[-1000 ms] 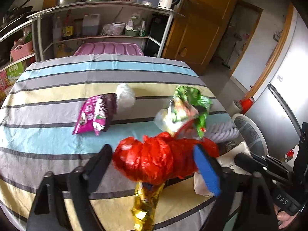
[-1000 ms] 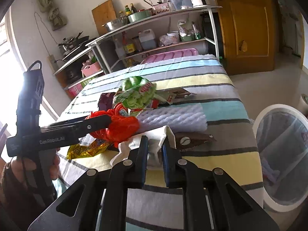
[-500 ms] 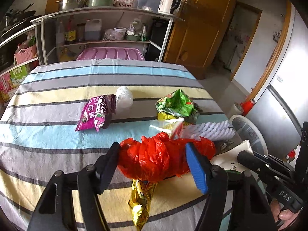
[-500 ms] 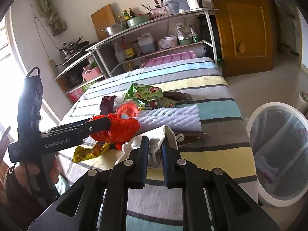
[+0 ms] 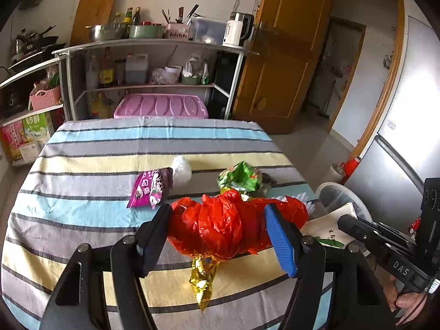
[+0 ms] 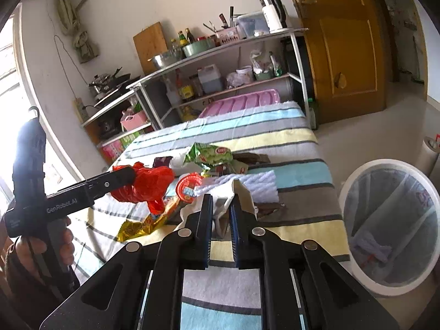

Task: Collect trash
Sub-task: 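Grasp the red plastic bag with the left tool while the right tool grasps the white paper bag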

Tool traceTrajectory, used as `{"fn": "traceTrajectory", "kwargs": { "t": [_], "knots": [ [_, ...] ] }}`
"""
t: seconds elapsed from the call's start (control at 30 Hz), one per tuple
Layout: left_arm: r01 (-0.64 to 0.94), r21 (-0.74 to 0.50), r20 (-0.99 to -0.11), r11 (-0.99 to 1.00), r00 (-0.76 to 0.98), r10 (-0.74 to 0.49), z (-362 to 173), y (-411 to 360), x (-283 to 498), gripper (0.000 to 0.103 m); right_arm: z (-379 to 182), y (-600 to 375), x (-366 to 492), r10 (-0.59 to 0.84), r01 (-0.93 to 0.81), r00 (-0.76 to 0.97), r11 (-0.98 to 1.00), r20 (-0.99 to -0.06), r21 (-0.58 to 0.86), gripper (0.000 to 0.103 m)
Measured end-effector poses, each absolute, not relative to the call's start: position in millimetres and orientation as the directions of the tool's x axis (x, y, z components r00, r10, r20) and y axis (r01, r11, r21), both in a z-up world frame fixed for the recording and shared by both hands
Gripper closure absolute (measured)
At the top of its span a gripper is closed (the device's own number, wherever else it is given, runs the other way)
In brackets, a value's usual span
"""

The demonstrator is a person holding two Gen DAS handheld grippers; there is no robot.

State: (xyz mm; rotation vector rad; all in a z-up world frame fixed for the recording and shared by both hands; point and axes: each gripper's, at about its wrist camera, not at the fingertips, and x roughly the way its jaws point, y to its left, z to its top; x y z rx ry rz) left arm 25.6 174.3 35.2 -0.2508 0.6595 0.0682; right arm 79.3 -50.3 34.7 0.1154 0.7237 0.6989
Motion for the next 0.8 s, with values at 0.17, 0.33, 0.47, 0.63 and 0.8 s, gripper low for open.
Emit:
{"fn": "traceTrajectory", "kwargs": {
  "t": [0.17, 0.33, 0.47, 0.63, 0.8],
  "knots": [
    [-0.123, -0.229, -0.608, 0.966, 0.793, -0.043, 41, 172, 26, 0.032, 40, -57, 78, 0.616, -0.534, 0.554, 0.779, -0.56, 0.328, 0.091],
    [-0.13, -0.262, -0.63, 0.956, 0.774, -0.067, 31, 173, 25, 0.032, 37, -60, 75, 0.618, -0.532, 0.55, 0.778, -0.562, 0.334, 0.091],
    [-0.104, -0.27, -0.623, 0.957, 0.777, -0.091, 32, 164, 24, 0.032, 41, -69, 75, 0.612, -0.517, 0.567, 0.786, -0.552, 0.34, 0.091],
    [-0.068, -0.246, -0.61, 0.967, 0.786, -0.1, 41, 146, 30, 0.032, 52, -90, 74, 0.585, -0.484, 0.614, 0.81, -0.531, 0.332, 0.091],
    [-0.003, -0.236, -0.597, 0.972, 0.789, -0.143, 49, 118, 44, 0.032, 58, -121, 75, 0.529, -0.421, 0.669, 0.849, -0.522, 0.32, 0.091]
  ]
}}
